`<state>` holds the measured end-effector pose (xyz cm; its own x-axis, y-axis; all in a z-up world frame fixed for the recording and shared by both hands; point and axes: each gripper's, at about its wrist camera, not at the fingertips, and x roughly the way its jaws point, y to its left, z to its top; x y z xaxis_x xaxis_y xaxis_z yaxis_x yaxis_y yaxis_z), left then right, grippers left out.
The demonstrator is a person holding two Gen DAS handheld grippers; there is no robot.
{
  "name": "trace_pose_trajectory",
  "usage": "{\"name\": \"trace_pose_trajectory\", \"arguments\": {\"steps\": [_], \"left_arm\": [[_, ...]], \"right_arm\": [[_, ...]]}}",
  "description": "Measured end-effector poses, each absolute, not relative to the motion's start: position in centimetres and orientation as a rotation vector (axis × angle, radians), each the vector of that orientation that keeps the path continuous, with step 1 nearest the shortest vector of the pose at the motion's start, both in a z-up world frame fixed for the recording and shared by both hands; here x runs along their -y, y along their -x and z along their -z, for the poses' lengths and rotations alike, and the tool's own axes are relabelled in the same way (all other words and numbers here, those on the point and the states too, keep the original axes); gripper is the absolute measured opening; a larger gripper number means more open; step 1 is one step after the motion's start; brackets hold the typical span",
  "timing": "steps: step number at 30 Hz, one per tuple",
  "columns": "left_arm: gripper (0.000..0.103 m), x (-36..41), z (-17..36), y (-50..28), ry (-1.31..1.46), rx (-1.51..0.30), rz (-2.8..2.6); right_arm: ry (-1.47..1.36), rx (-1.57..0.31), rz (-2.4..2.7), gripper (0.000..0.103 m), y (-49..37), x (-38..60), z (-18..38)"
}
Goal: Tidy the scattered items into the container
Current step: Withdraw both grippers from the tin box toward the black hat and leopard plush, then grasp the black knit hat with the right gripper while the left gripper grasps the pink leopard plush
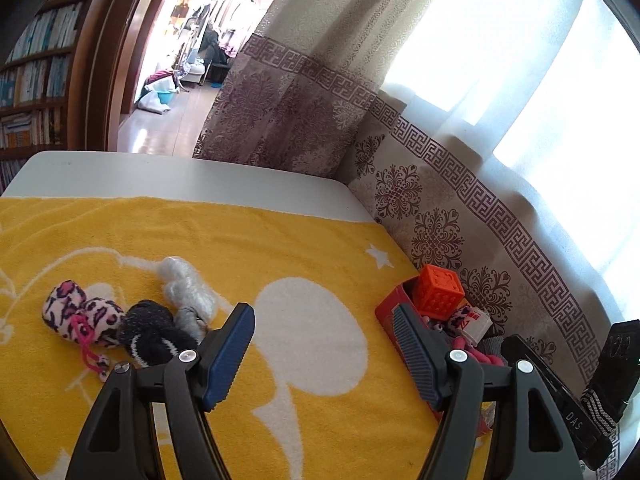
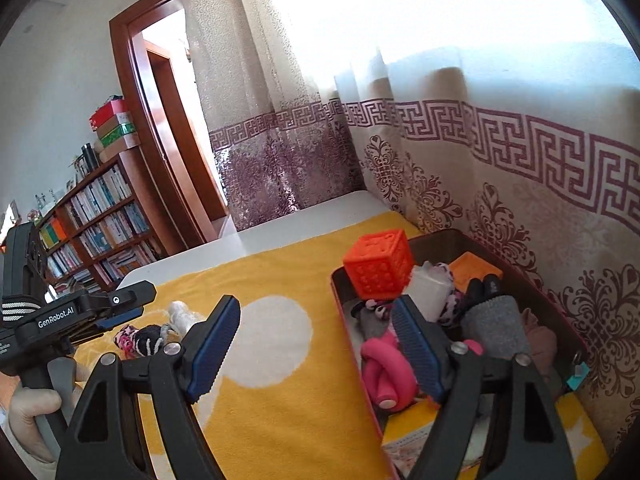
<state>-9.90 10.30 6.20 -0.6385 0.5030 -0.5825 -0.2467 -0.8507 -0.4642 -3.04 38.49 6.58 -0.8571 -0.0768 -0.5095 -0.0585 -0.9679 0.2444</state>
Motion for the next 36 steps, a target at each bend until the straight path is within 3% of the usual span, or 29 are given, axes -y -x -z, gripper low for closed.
{"name": "trace_pose_trajectory", "arguments": {"steps": [12, 23, 36], "left_arm": [[0.074, 0.2, -4.2, 9.6, 1.116, 0.613, -2.632], [0.074, 4.9, -2.4, 9.3, 1.151, 0.676, -2.646], [0.074, 9.0, -0.6, 9.1, 1.167, 0.846, -2.645]], "right_arm": [[-0.947, 0.304, 2.841, 0.081, 5.5, -32.5, -5.0], [-1.057, 0.185, 2.698, 0.081, 8.3, -26.4, -3.4], [-0.930, -0.221, 2.512, 0.081, 11.4, -14.2, -1.8]]}}
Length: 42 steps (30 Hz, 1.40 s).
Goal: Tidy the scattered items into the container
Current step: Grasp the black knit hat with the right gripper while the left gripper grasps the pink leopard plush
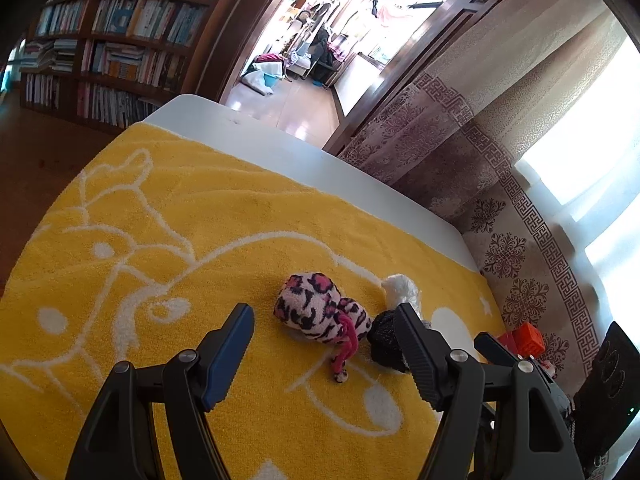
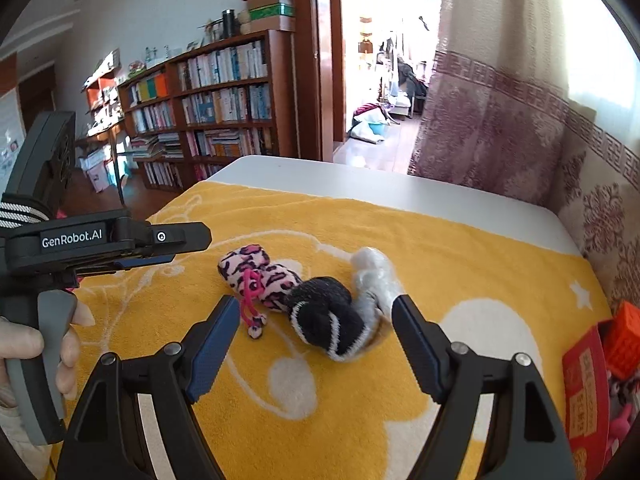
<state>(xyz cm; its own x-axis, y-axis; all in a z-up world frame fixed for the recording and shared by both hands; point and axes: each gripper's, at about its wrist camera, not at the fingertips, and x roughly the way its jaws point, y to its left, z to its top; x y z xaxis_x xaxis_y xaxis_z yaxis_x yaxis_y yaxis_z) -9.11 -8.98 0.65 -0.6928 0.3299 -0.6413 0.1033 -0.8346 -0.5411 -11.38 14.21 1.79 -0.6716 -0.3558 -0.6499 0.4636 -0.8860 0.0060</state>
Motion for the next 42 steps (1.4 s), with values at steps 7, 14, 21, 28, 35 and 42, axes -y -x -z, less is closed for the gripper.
{"name": "trace_pose_trajectory", "arguments": {"steps": [7, 14, 21, 28, 35, 42], "left_arm": [[0.074, 10.5, 0.4, 9.3, 1.199, 0.898, -2.651], [0.074, 9.0, 1.5, 10.0, 1.244, 0.836, -2.640], [0.074, 5.8, 2.1, 11.1, 1.273, 0.613, -2.671], [0.074, 2.8, 2.2, 12.7, 1.293, 0.347, -2.695], [0.079, 1.0, 2.0, 14.6, 1.315, 0.172, -2.724], [0.079, 0.1, 2.2, 15.7, 1.307, 0.084, -2.751]], "right_arm": [[-1.042, -0.340, 2.464, 0.081, 15.0, -11.8, 1.7], [-1.062, -0.425, 2.572, 0.061, 15.5, -13.6, 2.4], [-1.120, -0.207, 2.568, 0.039, 15.5, -16.5, 1.7], [-1.097, -0.111, 2.573, 0.039, 14.3, -17.9, 0.9], [-1.099, -0.066, 2.546, 0.039, 14.4, -18.5, 1.4], [-1.102, -0.052, 2.526, 0.039, 14.6, -18.6, 1.7]]}}
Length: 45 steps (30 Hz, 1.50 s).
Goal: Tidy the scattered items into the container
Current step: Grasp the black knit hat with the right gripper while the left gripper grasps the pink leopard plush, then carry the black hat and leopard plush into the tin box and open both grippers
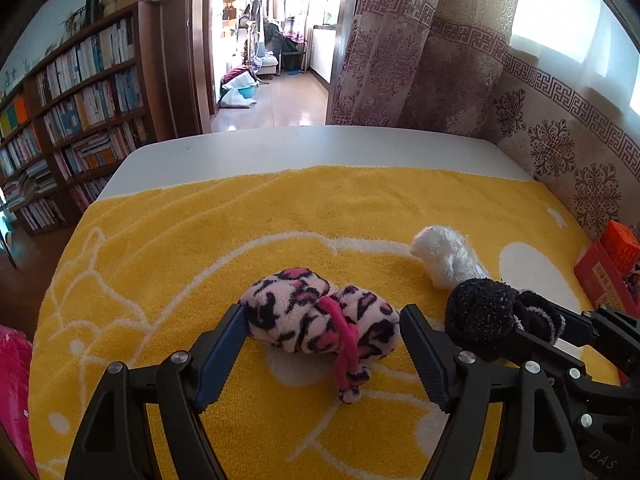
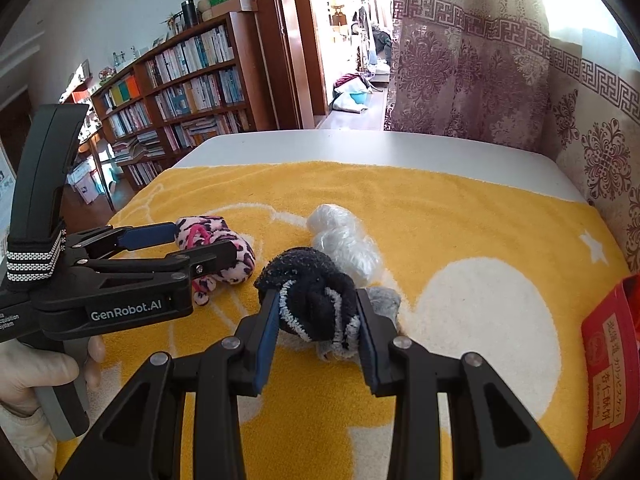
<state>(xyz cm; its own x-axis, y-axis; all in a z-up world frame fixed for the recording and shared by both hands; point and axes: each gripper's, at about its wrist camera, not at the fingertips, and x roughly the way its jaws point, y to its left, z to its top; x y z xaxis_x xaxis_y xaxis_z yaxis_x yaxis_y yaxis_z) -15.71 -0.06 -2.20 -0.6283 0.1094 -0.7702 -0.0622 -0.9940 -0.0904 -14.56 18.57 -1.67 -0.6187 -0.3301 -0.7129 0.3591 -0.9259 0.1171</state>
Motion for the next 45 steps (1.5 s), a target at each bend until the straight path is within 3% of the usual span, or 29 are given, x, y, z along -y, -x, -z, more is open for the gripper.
{"name": "trace_pose_trajectory", "arguments": {"steps": [3, 10, 15, 20, 32, 45], "left_arm": [[0.087, -0.2, 2.8, 16.5, 1.297, 0.050, -2.761], [0.087, 0.3, 3.3, 18.0, 1.260, 0.090, -2.773], [0.068, 1.9, 3.2, 18.1, 1.243, 0.197, -2.781], [0.063, 2.3, 1.7, 17.0, 1.189, 0.217, -2.798], [0.063, 1.5, -2.1, 13.8, 1.075, 0.247, -2.796], [0.063, -4.3, -4.6, 10.8, 0.989, 0.205, -2.704]], "right_arm": [[-1.104, -0.047, 2.521, 0.039, 14.6, -18.6, 1.7], [-1.108, -0.027, 2.513, 0.039, 14.7, -18.8, 1.9], [-1.104, -0.015, 2.517, 0.039, 14.5, -18.8, 1.8], [-1.083, 0.051, 2.524, 0.037, 14.3, -19.5, 1.0], [-1.010, 0.145, 2.562, 0.036, 12.7, -21.4, -1.9], [-0.939, 0.311, 2.666, 0.036, 7.7, -28.8, -4.4]]}}
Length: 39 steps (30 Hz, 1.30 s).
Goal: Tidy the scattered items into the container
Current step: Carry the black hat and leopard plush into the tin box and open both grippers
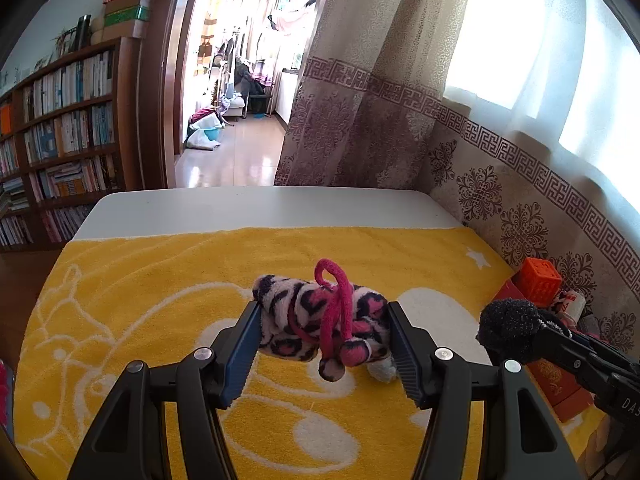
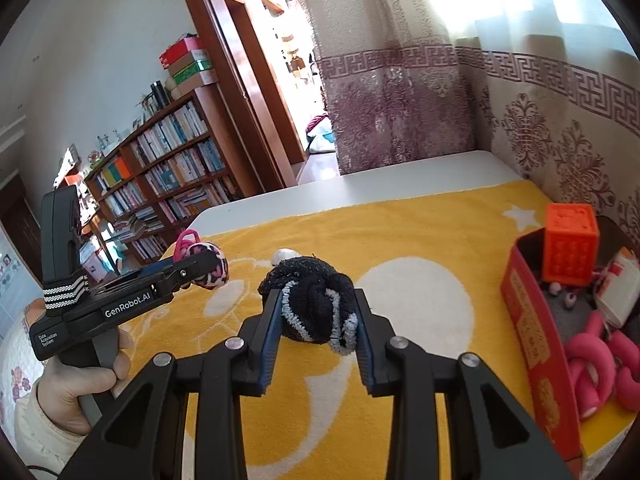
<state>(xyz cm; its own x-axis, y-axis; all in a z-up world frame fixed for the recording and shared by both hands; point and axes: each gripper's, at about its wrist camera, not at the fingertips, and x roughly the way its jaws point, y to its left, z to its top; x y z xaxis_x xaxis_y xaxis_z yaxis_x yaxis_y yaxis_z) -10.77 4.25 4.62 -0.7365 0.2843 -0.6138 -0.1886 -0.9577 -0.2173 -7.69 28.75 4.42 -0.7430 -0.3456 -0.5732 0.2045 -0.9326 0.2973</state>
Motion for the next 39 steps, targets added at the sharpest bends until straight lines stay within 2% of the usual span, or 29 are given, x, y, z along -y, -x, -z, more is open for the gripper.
{"name": "trace_pose_trajectory", "arguments": {"steps": [13, 20, 25, 31, 39], "left_arm": [[0.063, -12.5, -6.2, 8.8, 0.942, 0.124, -2.567], [0.063, -18.0, -6.7, 8.4, 0.924, 0.077, -2.470], [0.063, -22.6, -7.2, 8.5, 0.906, 0.047, -2.390], [0.063, -28.1, -7.5, 9.2, 0.889, 0.019, -2.302], [0.064, -33.9, -4.2, 12.3, 0.981, 0.024, -2.214]], "right_arm": [[-0.824, 0.507, 2.945, 0.036, 1.8, -42.0, -7.1], [-0.831, 0.524, 3.101, 0.036, -2.4, -47.3, -6.4], [-0.835, 0.556, 3.127, 0.036, -3.2, -49.3, -6.0], [-0.797, 0.503, 3.153, 0.036, -3.5, -49.3, -6.1], [-0.776, 0.513, 3.153, 0.036, -3.3, -50.2, -5.9]]}}
